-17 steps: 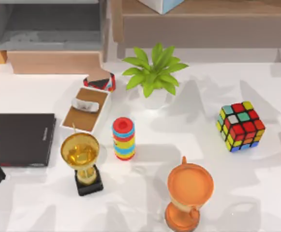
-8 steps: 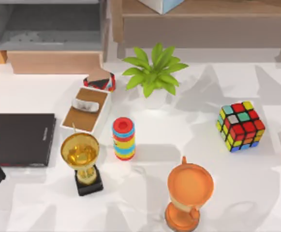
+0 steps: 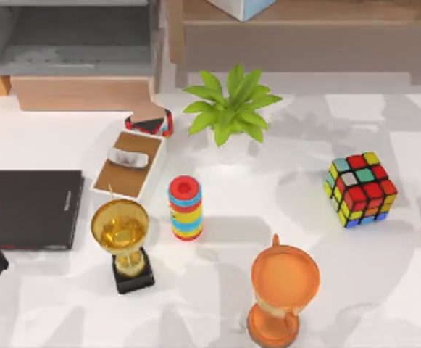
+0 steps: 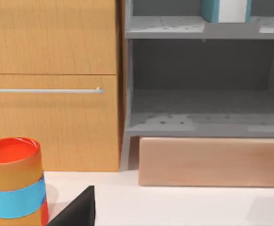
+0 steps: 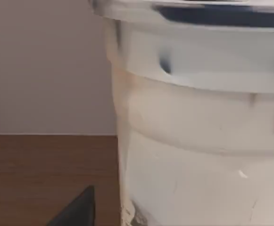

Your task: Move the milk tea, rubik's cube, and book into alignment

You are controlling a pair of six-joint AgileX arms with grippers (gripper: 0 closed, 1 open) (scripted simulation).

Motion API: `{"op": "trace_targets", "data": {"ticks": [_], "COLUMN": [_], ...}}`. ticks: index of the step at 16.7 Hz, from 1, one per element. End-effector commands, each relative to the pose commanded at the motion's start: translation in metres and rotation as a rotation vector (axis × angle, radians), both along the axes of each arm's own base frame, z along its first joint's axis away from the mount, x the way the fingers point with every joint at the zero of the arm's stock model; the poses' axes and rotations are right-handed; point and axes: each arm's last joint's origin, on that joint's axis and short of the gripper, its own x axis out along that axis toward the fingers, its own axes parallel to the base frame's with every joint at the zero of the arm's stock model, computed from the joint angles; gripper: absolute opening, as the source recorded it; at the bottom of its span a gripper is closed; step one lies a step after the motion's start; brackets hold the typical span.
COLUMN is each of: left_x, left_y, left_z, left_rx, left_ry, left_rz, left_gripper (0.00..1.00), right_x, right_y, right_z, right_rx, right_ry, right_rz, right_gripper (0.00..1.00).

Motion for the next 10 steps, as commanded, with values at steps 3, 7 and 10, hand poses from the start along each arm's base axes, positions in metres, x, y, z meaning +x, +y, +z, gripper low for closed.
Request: {"op": "trace_targets", "data": {"ticks": [3,7,10], "left_x": [0.0,0.0,0.0], "left_y": [0.0,0.0,0.0], "left_z": [0.0,0.0,0.0], "left_rx": [0.0,0.0,0.0], "left_ry": [0.0,0.0,0.0], "left_rz": [0.0,0.0,0.0], "left_gripper": [1.0,1.0,1.0], "right_x": [0.025,0.039,0.039], "right_y": [0.0,0.0,0.0], "right_z": [0.0,-0.001,-0.001], "right_rx": [0.0,0.0,0.0], "right_ry": [0.0,0.0,0.0], "right_rz": [0.0,0.0,0.0], "right_gripper": [1.0,1.0,1.0]}}
